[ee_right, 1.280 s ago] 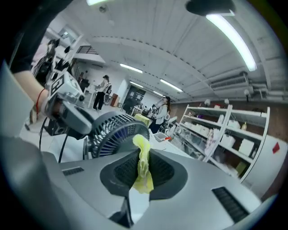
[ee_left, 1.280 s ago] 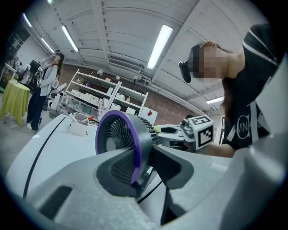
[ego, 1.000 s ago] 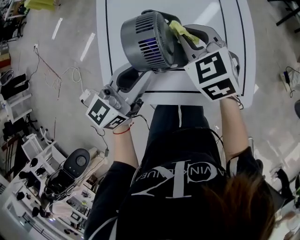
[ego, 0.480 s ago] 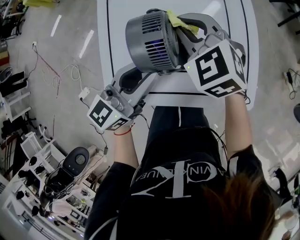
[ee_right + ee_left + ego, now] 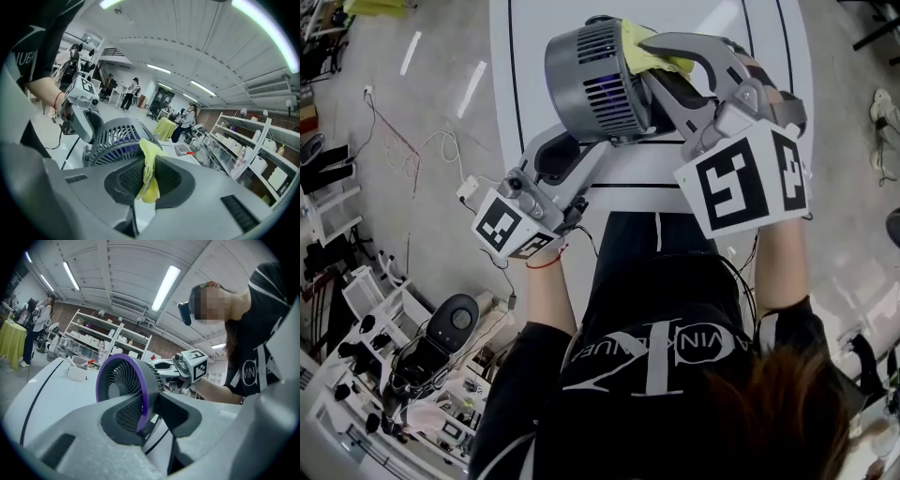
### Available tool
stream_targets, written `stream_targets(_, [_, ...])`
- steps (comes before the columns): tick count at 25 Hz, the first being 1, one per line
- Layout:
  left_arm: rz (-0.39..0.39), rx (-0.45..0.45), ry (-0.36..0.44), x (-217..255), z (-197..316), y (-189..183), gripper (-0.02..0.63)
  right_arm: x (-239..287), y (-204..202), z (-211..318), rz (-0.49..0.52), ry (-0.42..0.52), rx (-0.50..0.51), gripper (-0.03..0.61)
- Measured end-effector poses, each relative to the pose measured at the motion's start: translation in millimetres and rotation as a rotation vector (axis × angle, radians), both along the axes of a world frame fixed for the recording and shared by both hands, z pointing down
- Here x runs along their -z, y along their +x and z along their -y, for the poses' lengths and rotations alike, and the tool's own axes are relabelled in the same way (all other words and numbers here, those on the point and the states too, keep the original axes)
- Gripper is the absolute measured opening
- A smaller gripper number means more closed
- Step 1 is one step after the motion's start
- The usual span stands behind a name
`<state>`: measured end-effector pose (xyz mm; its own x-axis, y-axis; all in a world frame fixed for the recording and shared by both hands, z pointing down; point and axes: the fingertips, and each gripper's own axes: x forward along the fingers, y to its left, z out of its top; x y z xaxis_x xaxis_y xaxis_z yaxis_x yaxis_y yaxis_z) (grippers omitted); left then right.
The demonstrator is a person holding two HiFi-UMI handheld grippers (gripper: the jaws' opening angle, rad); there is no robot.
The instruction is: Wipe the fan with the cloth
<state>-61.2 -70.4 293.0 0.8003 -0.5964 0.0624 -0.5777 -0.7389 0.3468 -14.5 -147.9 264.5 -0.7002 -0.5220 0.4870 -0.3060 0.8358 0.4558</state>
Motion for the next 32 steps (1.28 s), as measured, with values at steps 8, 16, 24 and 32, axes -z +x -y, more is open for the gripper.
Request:
stream_targets(8, [-0.003,-0.003,-0.002,10.4,5.4,2.8,0.125,13.8,3.2,-20.9,-0.059,0.102,0.100,0.038])
stream_targets(16, [-0.018,0.004,-0.018,0.9,1.8,1.5,0.124,-0.9,5.3,-54.1,-0.046,0.112,0.162,0.038])
stream_targets(24, [-0.039,0.009,-0.030,1.4,4.7,0.7,0.123,-31.3,11.7,-69.7,-0.073,0.023,0.188,0.038])
stream_targets(32, [-0.059,-0.013,-0.044,0.5,4.4,0.0,0.118,-83.0,15.2,-55.4,-0.257,0.001,0.187,0.038])
